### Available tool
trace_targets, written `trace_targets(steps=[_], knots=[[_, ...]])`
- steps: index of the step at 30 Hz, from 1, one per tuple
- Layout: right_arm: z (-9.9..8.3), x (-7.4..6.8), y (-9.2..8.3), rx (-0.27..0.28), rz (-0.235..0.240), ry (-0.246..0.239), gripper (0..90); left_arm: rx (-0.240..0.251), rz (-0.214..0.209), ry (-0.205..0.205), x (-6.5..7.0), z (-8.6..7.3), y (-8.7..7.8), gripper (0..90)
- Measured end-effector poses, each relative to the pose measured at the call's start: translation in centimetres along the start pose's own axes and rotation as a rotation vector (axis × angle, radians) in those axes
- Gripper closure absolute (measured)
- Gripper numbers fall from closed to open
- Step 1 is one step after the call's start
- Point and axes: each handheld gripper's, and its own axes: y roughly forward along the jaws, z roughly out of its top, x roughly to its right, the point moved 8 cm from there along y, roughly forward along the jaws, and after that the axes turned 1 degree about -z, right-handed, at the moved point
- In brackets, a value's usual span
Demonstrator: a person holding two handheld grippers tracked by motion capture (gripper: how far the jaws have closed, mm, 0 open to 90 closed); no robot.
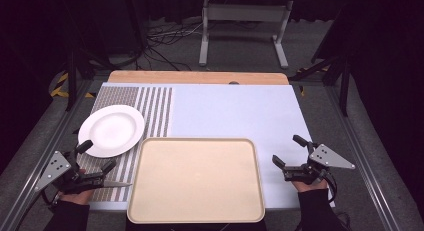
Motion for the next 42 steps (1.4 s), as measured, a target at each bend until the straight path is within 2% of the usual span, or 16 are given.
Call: trace_targets(steps=[3,8,14,22,23,26,28,31,35,38,39,40,42], knots=[[0.0,0.0,0.0,0.001,0.002,0.000,0.7,-0.002,-0.004,0.001,0.0,0.0,0.1,0.6],[0.0,0.0,0.0,0.000,0.003,-0.002,0.7,-0.042,-0.014,-0.026,0.0,-0.2,0.1,0.4],[0.0,0.0,0.0,0.003,0.006,-0.003,0.7,-0.042,-0.024,-0.009,0.1,-0.1,0.0,0.4],[-0.1,0.0,0.1,-0.001,0.010,-0.009,0.7,-0.039,-0.035,-0.024,0.1,0.1,-0.1,0.4],[-0.1,0.0,0.1,-0.005,0.009,-0.007,0.7,-0.049,-0.040,-0.006,0.2,0.4,-0.2,0.5],[-0.2,0.0,0.2,-0.010,0.012,-0.005,0.7,-0.064,-0.057,0.008,0.5,0.8,-0.1,0.6],[-0.2,0.0,0.2,-0.014,0.011,-0.004,0.7,-0.090,-0.096,0.028,1.0,1.4,0.1,0.7],[-0.3,0.0,0.2,-0.018,0.014,0.006,0.6,-0.157,-0.115,0.103,1.3,2.1,0.5,0.8],[-0.4,0.0,0.3,-0.026,0.024,0.011,0.6,-0.256,-0.150,0.134,1.1,2.7,1.0,1.1],[-0.5,0.0,0.3,-0.033,0.029,0.011,0.7,-0.325,-0.150,0.174,0.6,2.9,1.1,1.8],[-0.5,-0.1,0.3,-0.037,0.032,0.010,0.7,-0.325,-0.150,0.174,0.6,2.9,1.1,2.2],[-0.6,-0.1,0.4,-0.040,0.034,0.009,0.7,-0.363,-0.157,0.189,0.2,2.9,1.1,2.3],[-0.6,-0.1,0.4,-0.043,0.035,0.007,0.7,-0.381,-0.161,0.190,0.1,2.9,1.0,2.2]])
